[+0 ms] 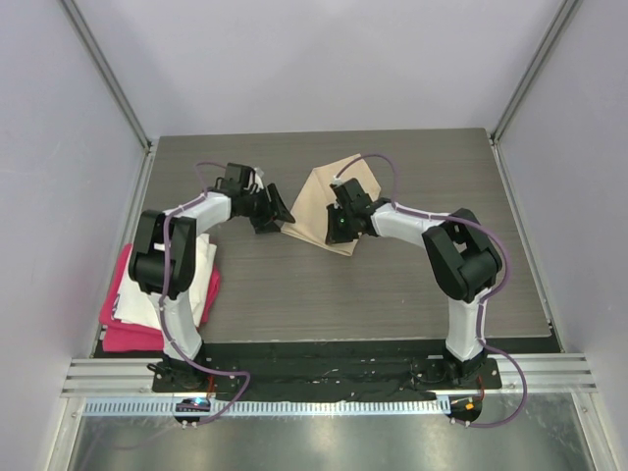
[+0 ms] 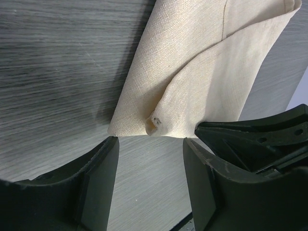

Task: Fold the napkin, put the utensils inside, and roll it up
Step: Roll the napkin at the center of the board.

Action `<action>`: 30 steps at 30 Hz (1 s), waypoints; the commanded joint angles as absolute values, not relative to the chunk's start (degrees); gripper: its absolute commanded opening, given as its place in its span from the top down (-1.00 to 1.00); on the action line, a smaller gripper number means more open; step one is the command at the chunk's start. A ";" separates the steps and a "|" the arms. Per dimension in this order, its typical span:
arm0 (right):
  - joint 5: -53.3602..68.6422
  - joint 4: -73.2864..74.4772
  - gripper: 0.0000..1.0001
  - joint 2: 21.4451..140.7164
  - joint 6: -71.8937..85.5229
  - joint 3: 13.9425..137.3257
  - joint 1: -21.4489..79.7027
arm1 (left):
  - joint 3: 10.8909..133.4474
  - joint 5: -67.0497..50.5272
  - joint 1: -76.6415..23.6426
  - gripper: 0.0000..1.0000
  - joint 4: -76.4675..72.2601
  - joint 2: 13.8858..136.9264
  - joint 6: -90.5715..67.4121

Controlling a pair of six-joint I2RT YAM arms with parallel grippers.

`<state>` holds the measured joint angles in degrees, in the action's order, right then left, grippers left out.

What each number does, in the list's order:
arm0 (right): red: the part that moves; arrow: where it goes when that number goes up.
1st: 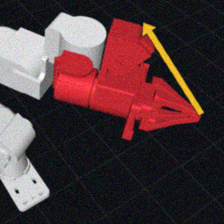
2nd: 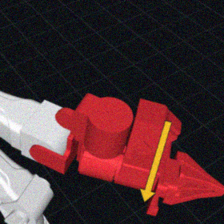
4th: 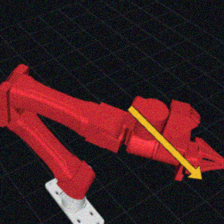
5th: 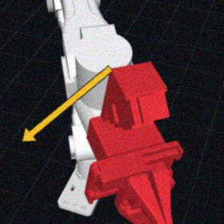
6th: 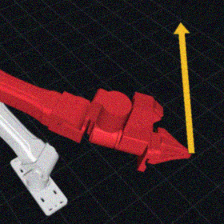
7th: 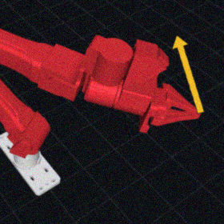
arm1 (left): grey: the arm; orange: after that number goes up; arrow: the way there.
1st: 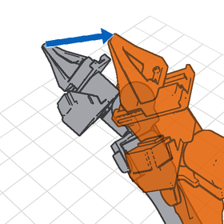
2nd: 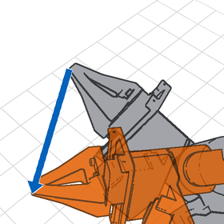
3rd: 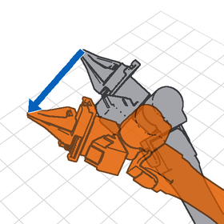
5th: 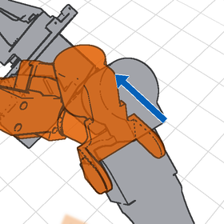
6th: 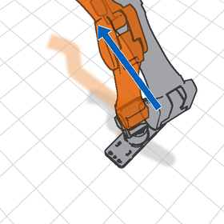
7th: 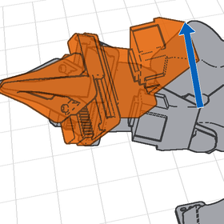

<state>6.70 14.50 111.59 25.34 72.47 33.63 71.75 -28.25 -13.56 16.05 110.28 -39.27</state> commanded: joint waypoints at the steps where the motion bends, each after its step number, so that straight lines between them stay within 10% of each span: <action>1: 5.98 12.66 0.63 111.97 24.52 72.16 33.49 | 71.46 -28.13 -13.97 -0.17 14.50 110.57 -39.99; 30: 7.56 11.34 0.65 113.20 24.79 71.72 33.49 | 70.58 -21.97 -15.12 0.07 12.66 112.59 -37.97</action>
<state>7.66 13.26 112.44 25.34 72.40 33.63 70.89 -21.17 -14.94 15.22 111.81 -38.39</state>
